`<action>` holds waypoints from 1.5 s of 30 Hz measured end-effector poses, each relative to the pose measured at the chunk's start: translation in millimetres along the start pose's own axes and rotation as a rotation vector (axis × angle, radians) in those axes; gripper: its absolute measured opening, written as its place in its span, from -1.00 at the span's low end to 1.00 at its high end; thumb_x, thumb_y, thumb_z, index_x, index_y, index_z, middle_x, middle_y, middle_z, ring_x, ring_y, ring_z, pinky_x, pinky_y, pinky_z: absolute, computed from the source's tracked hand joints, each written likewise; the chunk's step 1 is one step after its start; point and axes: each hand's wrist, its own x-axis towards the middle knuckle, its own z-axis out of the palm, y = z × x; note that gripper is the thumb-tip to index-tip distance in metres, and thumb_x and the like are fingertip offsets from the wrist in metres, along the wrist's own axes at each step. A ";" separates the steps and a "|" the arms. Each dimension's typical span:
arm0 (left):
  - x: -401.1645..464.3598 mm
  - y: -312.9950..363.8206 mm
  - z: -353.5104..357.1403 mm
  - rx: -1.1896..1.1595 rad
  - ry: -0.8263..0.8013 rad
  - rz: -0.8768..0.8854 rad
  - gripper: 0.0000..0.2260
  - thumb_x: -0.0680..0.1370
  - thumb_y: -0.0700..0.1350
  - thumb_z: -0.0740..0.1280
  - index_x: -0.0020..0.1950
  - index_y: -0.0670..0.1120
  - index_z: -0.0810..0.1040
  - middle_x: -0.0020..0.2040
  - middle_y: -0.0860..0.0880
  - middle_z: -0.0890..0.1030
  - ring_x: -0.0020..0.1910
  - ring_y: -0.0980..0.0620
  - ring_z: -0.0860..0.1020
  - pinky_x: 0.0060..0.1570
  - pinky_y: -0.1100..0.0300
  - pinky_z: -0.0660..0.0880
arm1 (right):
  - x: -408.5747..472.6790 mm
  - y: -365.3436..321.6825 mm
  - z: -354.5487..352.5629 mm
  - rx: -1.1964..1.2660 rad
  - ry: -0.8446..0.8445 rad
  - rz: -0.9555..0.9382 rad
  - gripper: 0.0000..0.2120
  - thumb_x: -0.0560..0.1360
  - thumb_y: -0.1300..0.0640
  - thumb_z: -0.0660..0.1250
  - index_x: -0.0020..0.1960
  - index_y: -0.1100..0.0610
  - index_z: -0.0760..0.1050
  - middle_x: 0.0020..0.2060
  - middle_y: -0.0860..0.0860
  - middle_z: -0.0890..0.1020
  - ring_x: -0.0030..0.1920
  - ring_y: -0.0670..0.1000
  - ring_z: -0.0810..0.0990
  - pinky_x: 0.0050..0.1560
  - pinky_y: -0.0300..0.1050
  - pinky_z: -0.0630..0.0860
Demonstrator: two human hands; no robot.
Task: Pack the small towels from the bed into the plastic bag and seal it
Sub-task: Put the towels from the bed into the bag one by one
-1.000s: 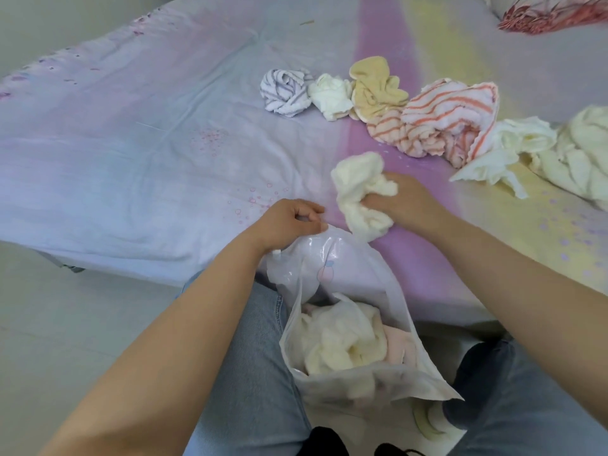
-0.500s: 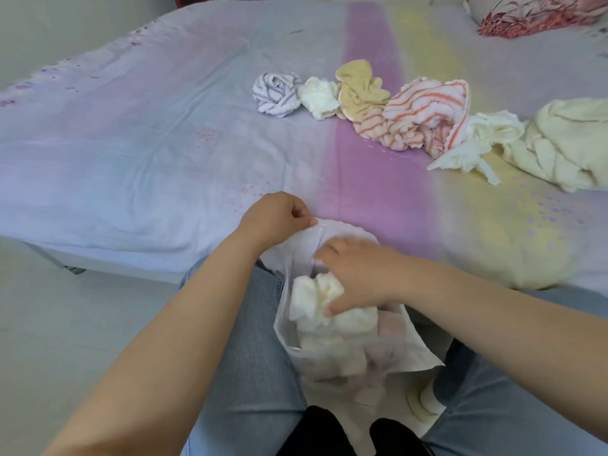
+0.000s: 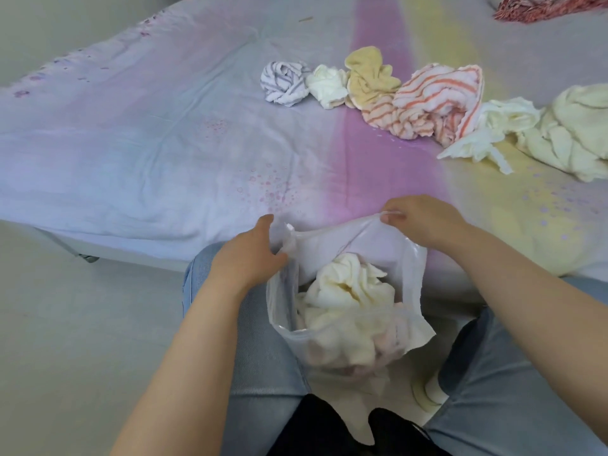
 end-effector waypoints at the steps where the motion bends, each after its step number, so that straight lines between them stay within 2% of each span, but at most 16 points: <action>1: 1.7 1.9 0.6 -0.105 -0.021 0.045 -0.42 0.50 -0.09 0.29 0.50 0.04 0.20 -0.20 0.06 0.59 -0.14 0.03 0.54 -0.10 0.12 0.48 | 2.3 5.4 -2.8 0.023 0.006 0.006 -0.76 0.58 -0.08 0.18 0.13 -0.04 0.53 0.11 -0.04 0.58 0.13 0.08 0.50 -0.03 -0.09 0.34; 7: 12.4 14.4 11.5 -0.361 0.015 0.194 -0.38 0.49 -0.22 0.26 0.53 0.04 0.20 -0.44 0.14 0.40 -0.42 0.24 0.40 -0.21 0.33 0.38 | 23.6 19.5 -11.8 0.207 -0.127 0.016 -0.78 0.49 -0.11 0.34 -0.15 0.04 0.49 -0.25 -0.06 0.50 -0.18 0.05 0.52 -0.20 -0.13 0.40; 10: 14.4 15.5 18.1 -0.503 0.079 0.194 -0.34 0.47 -0.27 0.25 0.54 0.05 0.18 -0.41 0.06 0.31 -0.39 0.15 0.34 -0.11 0.29 0.42 | 45.1 25.5 -30.0 0.532 0.058 0.053 -0.66 0.43 -0.11 0.42 0.11 0.06 0.50 0.12 0.03 0.49 -0.08 -0.02 0.54 -0.01 -0.15 0.52; 13: 16.6 14.5 26.6 -0.677 0.138 0.193 -0.35 0.49 -0.34 0.25 0.54 0.02 0.20 -0.43 0.05 0.26 -0.41 0.16 0.29 0.15 0.34 0.39 | 76.2 37.8 -60.3 0.531 0.431 0.082 -0.62 0.46 0.02 0.42 0.22 0.12 0.50 0.40 0.10 0.19 0.22 -0.11 0.32 0.13 -0.64 0.18; 17: 25.5 14.6 35.6 -0.761 0.196 0.225 -0.37 0.48 -0.40 0.23 0.50 0.03 0.26 -0.49 0.14 0.23 -0.46 0.19 0.25 0.14 0.30 0.30 | 123.5 59.1 -84.7 0.516 0.432 0.208 -0.86 0.47 0.07 0.38 0.04 -0.01 0.58 0.54 0.11 -0.10 0.45 -0.16 0.14 0.31 -0.48 0.11; 19: 30.1 14.3 38.4 -0.779 0.203 0.249 -0.38 0.48 -0.41 0.22 0.47 0.04 0.30 -0.49 0.14 0.24 -0.47 0.19 0.25 0.05 0.29 0.31 | 144.5 71.7 -83.8 0.493 0.312 0.279 -0.82 0.47 0.03 0.38 0.02 0.08 0.60 0.48 0.15 0.22 0.20 -0.10 0.41 0.21 -0.26 0.35; 20: 32.6 13.6 39.1 -0.788 0.206 0.252 -0.39 0.48 -0.42 0.21 0.46 0.05 0.32 -0.50 0.14 0.24 -0.47 0.19 0.25 -0.01 0.34 0.32 | 152.9 76.4 -80.4 0.467 0.280 0.297 -0.80 0.47 0.02 0.37 -0.04 0.15 0.59 0.25 0.21 0.48 0.05 -0.06 0.45 0.08 -0.18 0.44; 23: 37.8 12.5 40.0 -0.812 0.208 0.257 -0.40 0.48 -0.42 0.20 0.45 0.04 0.33 -0.50 0.13 0.24 -0.48 0.18 0.25 -0.18 0.42 0.33 | 155.6 73.0 -69.0 0.372 0.380 0.288 -0.82 0.48 0.14 0.27 -0.25 0.19 0.55 -0.26 0.16 0.56 -0.09 0.05 0.51 -0.19 -0.19 0.35; 26: 37.9 13.3 39.3 -0.827 0.203 0.265 -0.41 0.48 -0.42 0.19 0.44 0.04 0.34 -0.50 0.12 0.24 -0.49 0.17 0.25 -0.19 0.45 0.34 | 138.4 55.6 -51.9 0.271 0.455 0.196 -0.82 0.45 0.17 0.26 -0.04 0.25 0.55 -0.13 0.18 0.62 -0.07 0.17 0.59 -0.13 -0.08 0.42; 30: 38.0 14.0 41.1 -0.832 0.207 0.281 -0.42 0.48 -0.43 0.19 0.44 0.00 0.34 -0.51 0.15 0.24 -0.50 0.19 0.25 -0.21 0.46 0.35 | 104.8 22.7 -31.5 0.330 0.256 0.091 -0.41 0.45 0.06 0.38 0.37 0.19 0.22 0.18 0.18 0.54 0.15 0.19 0.53 0.11 0.01 0.44; 34: 34.9 15.3 40.6 -0.838 0.215 0.288 -0.43 0.47 -0.44 0.18 0.44 -0.04 0.35 -0.52 0.16 0.24 -0.51 0.20 0.24 -0.23 0.49 0.35 | 68.0 -4.4 -49.6 0.336 0.142 -0.048 -0.82 0.42 0.11 0.35 -0.02 0.16 0.55 -0.12 0.10 0.64 -0.08 0.12 0.60 -0.21 -0.18 0.48; 37: 34.1 15.4 40.9 -0.854 0.208 0.281 -0.43 0.48 -0.44 0.18 0.43 -0.04 0.35 -0.53 0.16 0.24 -0.51 0.20 0.23 -0.28 0.51 0.34 | 47.2 -15.2 -63.6 0.332 -0.191 -0.138 -0.88 0.41 0.10 0.38 -0.10 0.14 0.58 -0.28 0.12 0.66 -0.26 0.07 0.62 -0.31 -0.18 0.52; 39: 32.6 16.4 41.2 -0.864 0.202 0.282 -0.45 0.50 -0.43 0.19 0.44 -0.04 0.34 -0.53 0.17 0.25 -0.52 0.21 0.24 -0.24 0.52 0.35 | 43.6 -18.3 -62.6 0.128 -0.322 -0.171 -0.76 0.37 -0.02 0.42 -0.07 0.12 0.58 -0.15 0.12 0.64 -0.15 0.08 0.59 -0.18 -0.09 0.49; 42: 29.5 17.7 42.4 -0.884 0.199 0.291 -0.45 0.50 -0.43 0.20 0.44 -0.05 0.34 -0.54 0.18 0.26 -0.52 0.21 0.26 -0.16 0.48 0.34 | 58.6 -10.9 -45.2 -0.196 -0.092 -0.092 -0.37 0.30 -0.16 0.44 0.32 -0.05 0.38 0.42 0.09 0.23 0.40 0.20 0.25 0.31 0.15 0.31; 44: 26.5 18.2 42.1 -0.886 0.196 0.297 -0.45 0.50 -0.44 0.19 0.44 -0.05 0.34 -0.54 0.18 0.27 -0.52 0.21 0.26 -0.22 0.50 0.36 | 74.1 2.1 -29.9 -0.104 -0.060 -0.012 0.00 0.21 -0.24 0.50 0.50 -0.09 0.06 0.53 -0.01 0.00 0.52 0.19 0.01 0.42 0.24 0.17; 45: 24.8 18.5 41.7 -0.886 0.196 0.295 -0.45 0.50 -0.44 0.19 0.44 -0.05 0.34 -0.54 0.18 0.26 -0.52 0.21 0.25 -0.26 0.51 0.35 | 82.0 9.2 -22.7 -0.029 -0.088 0.005 0.05 0.15 -0.30 0.51 0.49 -0.06 0.08 0.50 0.02 0.13 0.51 0.17 0.13 0.40 0.20 0.26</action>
